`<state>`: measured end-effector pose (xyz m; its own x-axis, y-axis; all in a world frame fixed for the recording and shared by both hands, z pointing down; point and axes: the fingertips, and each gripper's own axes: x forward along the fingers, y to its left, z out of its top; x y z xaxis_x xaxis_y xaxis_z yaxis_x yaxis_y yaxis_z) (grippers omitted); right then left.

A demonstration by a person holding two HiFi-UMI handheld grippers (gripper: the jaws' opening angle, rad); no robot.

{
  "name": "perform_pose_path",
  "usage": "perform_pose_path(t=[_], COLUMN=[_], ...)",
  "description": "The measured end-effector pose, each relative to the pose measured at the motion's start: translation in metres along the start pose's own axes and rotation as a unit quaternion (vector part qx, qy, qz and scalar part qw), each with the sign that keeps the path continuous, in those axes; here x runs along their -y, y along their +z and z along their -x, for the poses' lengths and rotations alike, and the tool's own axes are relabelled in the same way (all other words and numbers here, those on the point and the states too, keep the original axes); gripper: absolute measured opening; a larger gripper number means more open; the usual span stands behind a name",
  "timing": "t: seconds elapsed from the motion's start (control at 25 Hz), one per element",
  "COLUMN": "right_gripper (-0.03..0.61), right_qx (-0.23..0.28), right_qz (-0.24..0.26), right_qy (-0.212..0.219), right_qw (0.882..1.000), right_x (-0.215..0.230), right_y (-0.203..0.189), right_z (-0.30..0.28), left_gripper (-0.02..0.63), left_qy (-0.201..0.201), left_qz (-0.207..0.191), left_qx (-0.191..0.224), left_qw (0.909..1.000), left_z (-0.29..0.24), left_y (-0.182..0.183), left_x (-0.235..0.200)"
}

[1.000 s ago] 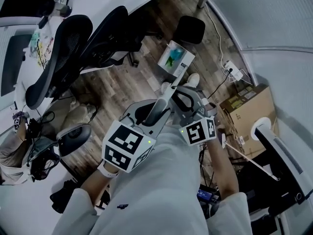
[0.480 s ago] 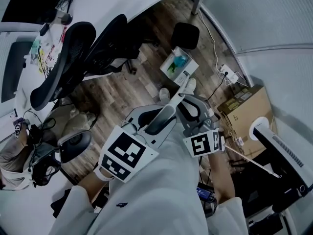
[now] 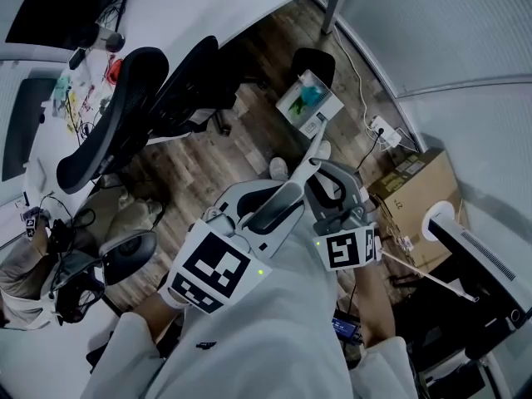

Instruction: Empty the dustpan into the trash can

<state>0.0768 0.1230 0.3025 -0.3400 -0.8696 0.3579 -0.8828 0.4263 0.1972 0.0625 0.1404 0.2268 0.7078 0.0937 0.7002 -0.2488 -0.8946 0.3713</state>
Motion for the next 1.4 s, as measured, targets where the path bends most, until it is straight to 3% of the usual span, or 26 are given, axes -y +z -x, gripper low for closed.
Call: perform_pose_path(t=[0.48,0.8,1.4], right_gripper=[0.086,0.086,0.087], right_qx=[0.009,-0.001,-0.043], right_qz=[0.055,0.088,0.149], right_qy=[-0.012,-0.008,0.044], right_qw=[0.998,0.996,0.987], right_x=[0.042,0.070,0.089], right_y=[0.018,0.012,-0.019], right_z=[-0.029,-0.043,-0.076], left_gripper=[0.121,0.121,0.120], left_qy=[0.012,0.005,-0.007], left_qz=[-0.018,-0.008,0.069], left_qx=[0.045,0.095,0.168], left_qw=[0.9987,0.9955,0.9834], left_z=[0.000,-0.014,-0.044], left_y=[0.039,0.058,0.062], left_x=[-0.029,-0.046,-0.084])
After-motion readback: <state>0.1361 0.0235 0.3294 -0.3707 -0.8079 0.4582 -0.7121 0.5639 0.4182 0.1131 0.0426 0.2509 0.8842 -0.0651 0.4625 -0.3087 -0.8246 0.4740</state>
